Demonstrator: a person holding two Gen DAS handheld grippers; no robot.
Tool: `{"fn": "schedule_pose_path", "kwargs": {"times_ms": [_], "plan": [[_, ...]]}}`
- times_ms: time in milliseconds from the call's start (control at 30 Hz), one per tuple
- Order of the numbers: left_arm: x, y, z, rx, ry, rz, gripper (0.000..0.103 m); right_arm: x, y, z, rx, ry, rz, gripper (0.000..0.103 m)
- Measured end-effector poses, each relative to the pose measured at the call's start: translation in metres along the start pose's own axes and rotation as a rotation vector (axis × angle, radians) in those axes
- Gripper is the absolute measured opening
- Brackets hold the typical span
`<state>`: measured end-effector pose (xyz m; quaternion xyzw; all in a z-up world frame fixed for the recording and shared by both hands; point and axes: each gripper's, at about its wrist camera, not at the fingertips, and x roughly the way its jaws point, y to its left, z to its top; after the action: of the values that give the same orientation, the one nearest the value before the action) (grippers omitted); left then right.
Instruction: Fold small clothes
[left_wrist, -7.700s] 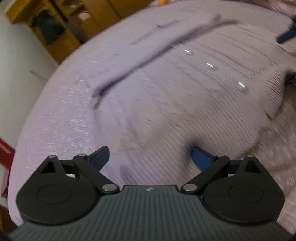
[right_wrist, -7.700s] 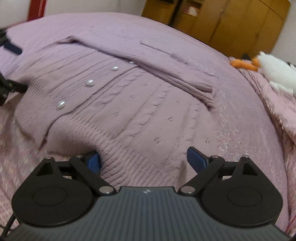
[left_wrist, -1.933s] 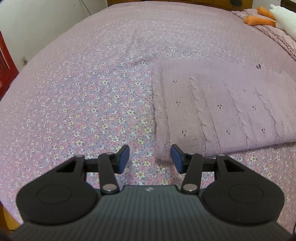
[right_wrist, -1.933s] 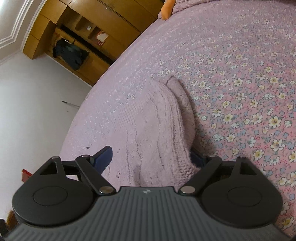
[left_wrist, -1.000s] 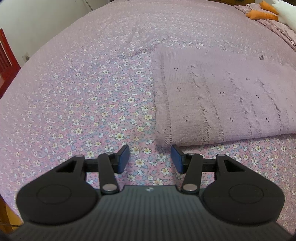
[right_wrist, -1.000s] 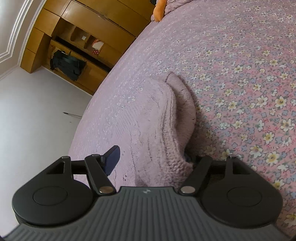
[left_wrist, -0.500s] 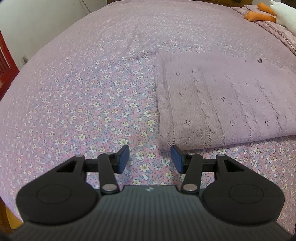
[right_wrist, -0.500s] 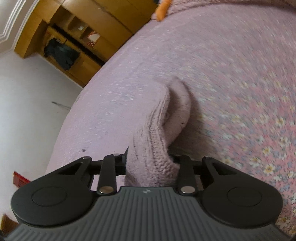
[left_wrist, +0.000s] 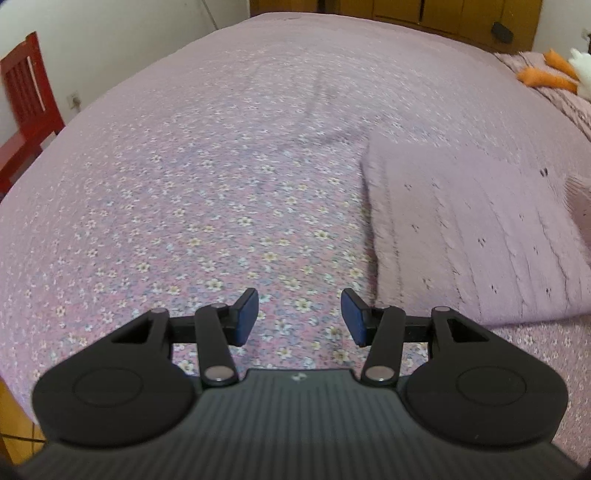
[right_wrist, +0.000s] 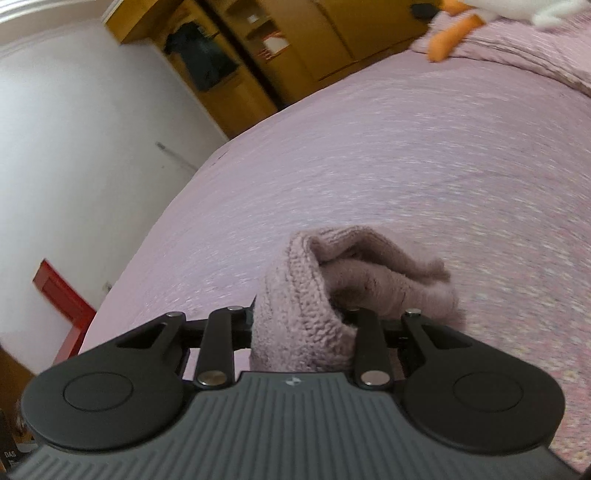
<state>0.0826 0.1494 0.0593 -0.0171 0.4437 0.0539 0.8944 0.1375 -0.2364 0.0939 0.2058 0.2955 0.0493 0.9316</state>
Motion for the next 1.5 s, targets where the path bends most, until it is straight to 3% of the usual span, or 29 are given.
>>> {"fn": "schedule_pose_path", "kwargs": {"times_ms": [267,500,600,733,867,1000,1200,1300,1500], "plan": [[-0.015,0.015,0.006,0.022,-0.053,0.032,0.051,0.039,0.105,-0.017,-0.236,0.08,0.031,0.029],[-0.019,0.026,0.008,0.016,-0.077,0.036,0.051,0.086,0.188,-0.08,-0.447,0.183,0.063,0.03],[-0.017,0.028,0.005,0.014,-0.073,0.04,0.051,0.108,0.198,-0.108,-0.499,0.239,0.027,0.038],[-0.012,0.028,-0.001,0.008,-0.063,0.032,0.051,0.097,0.193,-0.122,-0.491,0.223,0.082,0.058],[-0.01,0.027,-0.002,0.007,-0.062,0.013,0.051,0.06,0.177,-0.122,-0.423,0.219,0.164,0.061],[-0.011,0.017,0.006,0.015,-0.081,-0.016,0.051,0.017,0.148,-0.119,-0.381,0.197,0.19,0.065],[-0.025,-0.008,0.025,0.053,-0.136,-0.091,0.052,-0.024,0.089,-0.108,-0.304,0.111,0.117,0.069],[-0.031,-0.028,0.035,0.099,-0.175,-0.083,0.074,-0.023,0.059,-0.099,-0.22,0.08,0.054,0.07],[-0.01,-0.085,0.052,0.282,-0.177,-0.129,0.077,-0.01,0.026,-0.09,-0.063,0.077,-0.001,0.071]]}}
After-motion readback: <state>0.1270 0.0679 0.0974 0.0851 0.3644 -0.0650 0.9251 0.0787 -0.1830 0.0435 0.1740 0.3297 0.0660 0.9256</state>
